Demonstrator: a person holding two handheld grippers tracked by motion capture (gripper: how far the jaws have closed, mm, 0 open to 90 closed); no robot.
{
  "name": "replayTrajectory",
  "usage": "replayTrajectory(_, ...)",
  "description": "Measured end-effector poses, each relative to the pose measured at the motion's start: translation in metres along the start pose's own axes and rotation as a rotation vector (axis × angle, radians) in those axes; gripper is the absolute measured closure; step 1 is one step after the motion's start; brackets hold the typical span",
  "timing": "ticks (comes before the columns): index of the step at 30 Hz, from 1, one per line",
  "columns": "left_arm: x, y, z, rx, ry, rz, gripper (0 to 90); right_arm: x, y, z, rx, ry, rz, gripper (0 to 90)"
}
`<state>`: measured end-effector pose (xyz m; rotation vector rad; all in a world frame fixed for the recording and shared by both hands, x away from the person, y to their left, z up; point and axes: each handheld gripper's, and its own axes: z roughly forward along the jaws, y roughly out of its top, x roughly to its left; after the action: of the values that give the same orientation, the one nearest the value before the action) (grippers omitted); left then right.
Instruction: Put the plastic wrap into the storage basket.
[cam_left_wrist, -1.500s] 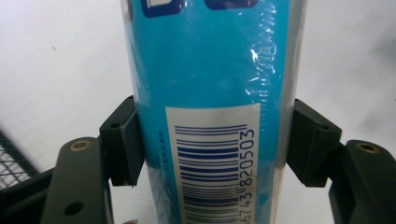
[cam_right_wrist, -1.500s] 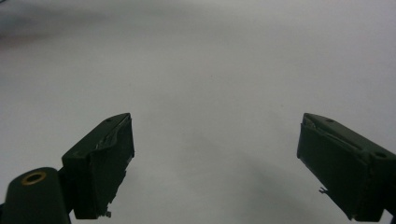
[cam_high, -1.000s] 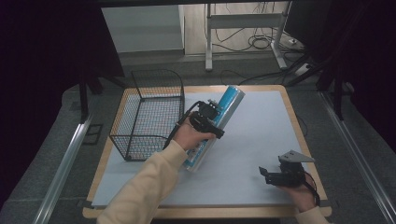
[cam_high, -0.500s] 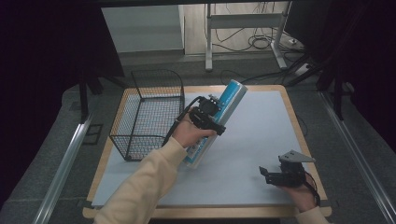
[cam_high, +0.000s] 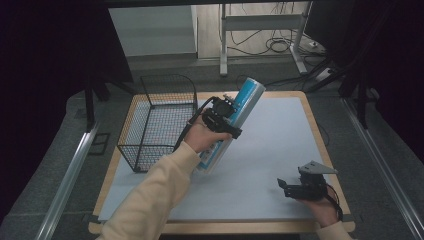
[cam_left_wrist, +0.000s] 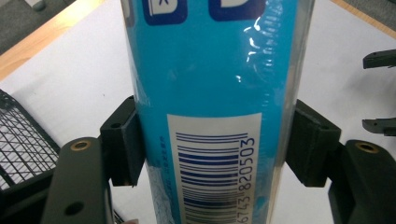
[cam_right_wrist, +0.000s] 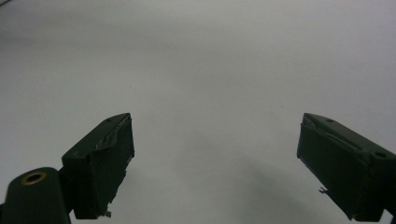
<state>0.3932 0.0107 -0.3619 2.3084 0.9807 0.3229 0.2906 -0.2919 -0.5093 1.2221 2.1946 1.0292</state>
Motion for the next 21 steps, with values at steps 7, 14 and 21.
replayTrajectory(7, 0.001, 0.007, -0.006, -0.013, 0.014, 0.002, 32.1, 0.0, 0.0, 0.0, -0.002, -0.002, -0.005, 11.1)
replayTrajectory(14, 0.004, 0.012, -0.014, -0.03, 0.022, 0.001, 32.1, 0.0, 0.0, -0.001, -0.002, -0.001, -0.005, 11.1)
replayTrajectory(21, 0.0, 0.015, -0.017, -0.042, 0.009, 0.004, 32.1, 0.0, 0.0, 0.0, -0.001, -0.001, -0.004, 11.1)
